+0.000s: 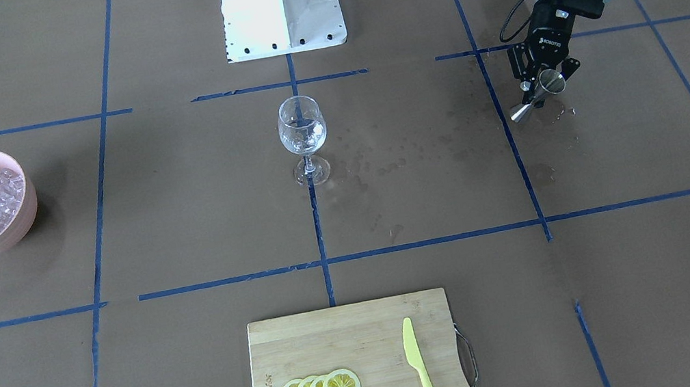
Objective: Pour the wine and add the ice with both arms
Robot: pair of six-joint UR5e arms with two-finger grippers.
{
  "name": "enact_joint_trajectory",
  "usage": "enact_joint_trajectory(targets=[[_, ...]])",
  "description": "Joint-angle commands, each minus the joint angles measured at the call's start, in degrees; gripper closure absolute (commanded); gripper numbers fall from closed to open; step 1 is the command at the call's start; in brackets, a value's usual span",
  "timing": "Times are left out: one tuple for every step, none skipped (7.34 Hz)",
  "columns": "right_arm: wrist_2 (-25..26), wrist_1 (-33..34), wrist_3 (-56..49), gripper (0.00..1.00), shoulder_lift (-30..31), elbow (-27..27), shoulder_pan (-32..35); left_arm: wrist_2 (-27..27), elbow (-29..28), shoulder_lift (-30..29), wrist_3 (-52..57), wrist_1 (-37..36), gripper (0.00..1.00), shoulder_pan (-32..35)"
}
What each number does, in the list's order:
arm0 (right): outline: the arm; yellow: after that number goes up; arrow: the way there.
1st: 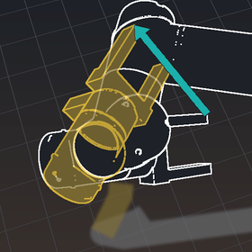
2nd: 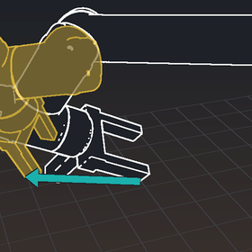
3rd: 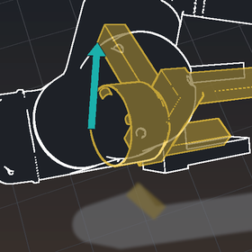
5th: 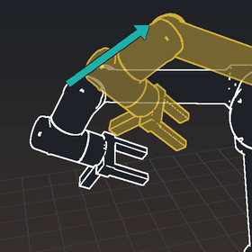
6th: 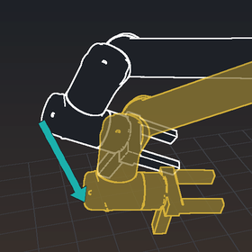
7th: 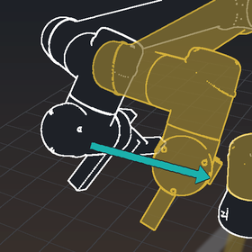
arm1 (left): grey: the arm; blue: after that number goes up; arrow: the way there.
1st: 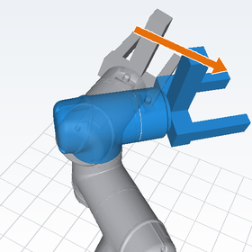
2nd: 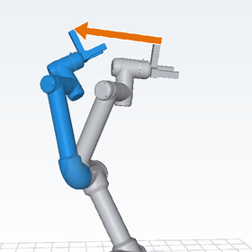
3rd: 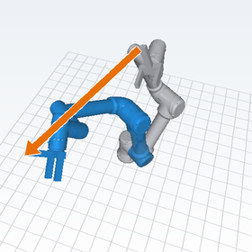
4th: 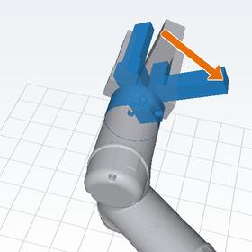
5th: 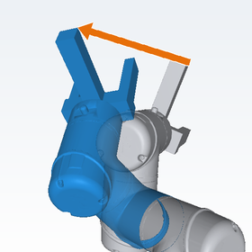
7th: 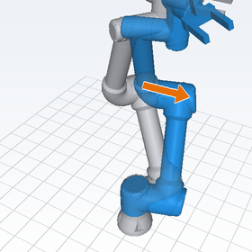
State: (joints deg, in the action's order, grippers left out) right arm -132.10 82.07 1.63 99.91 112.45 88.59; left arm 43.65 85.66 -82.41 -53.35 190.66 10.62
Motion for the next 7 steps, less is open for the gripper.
enact_joint_trajectory(targets=[[0.0, 0.02, 0.04, 0.0, 0.11, 0.13, 0.0, -1.29, -1.55, -0.74, 0.35, -0.28, 1.0, -0.07], [0.0, 0.02, -0.05, 0.0, 0.11, 0.13, 0.09, -1.55, -1.21, -0.74, 4.62, -0.2, 1.0, 0.11], [0.0, 0.02, -0.05, 0.0, 0.28, 0.13, 0.0, -1.55, -1.38, -0.74, 6.14, -0.2, 1.0, 0.11], [0.0, 0.02, -0.05, 0.0, 0.28, 0.13, 0.0, -1.64, -1.55, -0.74, 6.33, -0.28, 1.0, -0.07], [0.0, 0.02, -0.05, 0.0, 0.28, 0.05, 0.09, -1.64, -1.47, -0.83, 7.99, -0.29, 1.0, -0.16], [0.0, 0.02, -0.05, 0.0, 0.28, 0.05, 0.0, -1.64, -1.2, -0.83, 8.61, -0.29, 1.0, -0.16], [0.0, 0.02, -0.05, 0.0, 0.28, 0.05, 0.09, -1.64, -1.2, -0.83, 8.79, -0.29, 1.0, -0.24]])
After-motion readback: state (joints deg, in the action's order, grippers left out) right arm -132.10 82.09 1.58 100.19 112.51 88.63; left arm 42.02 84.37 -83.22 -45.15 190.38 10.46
